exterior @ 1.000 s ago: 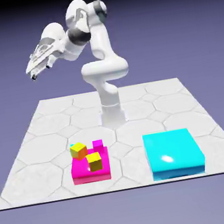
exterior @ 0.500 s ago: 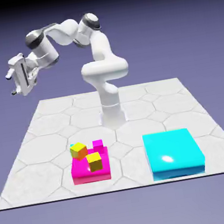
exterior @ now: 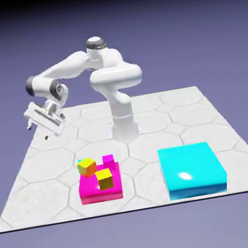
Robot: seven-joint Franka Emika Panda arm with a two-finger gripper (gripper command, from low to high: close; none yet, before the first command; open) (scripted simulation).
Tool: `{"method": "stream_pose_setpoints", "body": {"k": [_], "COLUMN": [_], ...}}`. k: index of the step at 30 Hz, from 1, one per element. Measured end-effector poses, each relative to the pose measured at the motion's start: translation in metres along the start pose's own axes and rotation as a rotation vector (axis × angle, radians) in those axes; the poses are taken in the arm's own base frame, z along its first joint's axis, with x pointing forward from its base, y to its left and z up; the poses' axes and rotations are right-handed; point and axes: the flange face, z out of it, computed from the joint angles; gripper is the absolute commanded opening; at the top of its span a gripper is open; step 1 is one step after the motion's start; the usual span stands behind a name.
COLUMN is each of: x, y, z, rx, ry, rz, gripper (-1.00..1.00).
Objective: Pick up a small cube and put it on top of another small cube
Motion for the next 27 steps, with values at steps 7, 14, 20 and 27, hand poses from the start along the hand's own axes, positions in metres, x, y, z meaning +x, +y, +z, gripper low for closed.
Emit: {"method": "stream_pose_setpoints", "body": {"k": [7, 14, 20, 27], "x": [0.061, 0.084, 0.095, 0.084], "y": [0.074, 0.136, 0.152, 0.136], "z": [0.024, 0.045, 0.091, 0.047], "rx": [-0.211, -0.393, -0.394, -0.392], "ry": [0.025, 0.027, 0.027, 0.027], "rz": [0.367, 0.607, 0.605, 0.607], "gripper": [0.0, 0.0, -1.0, -1.0]}}
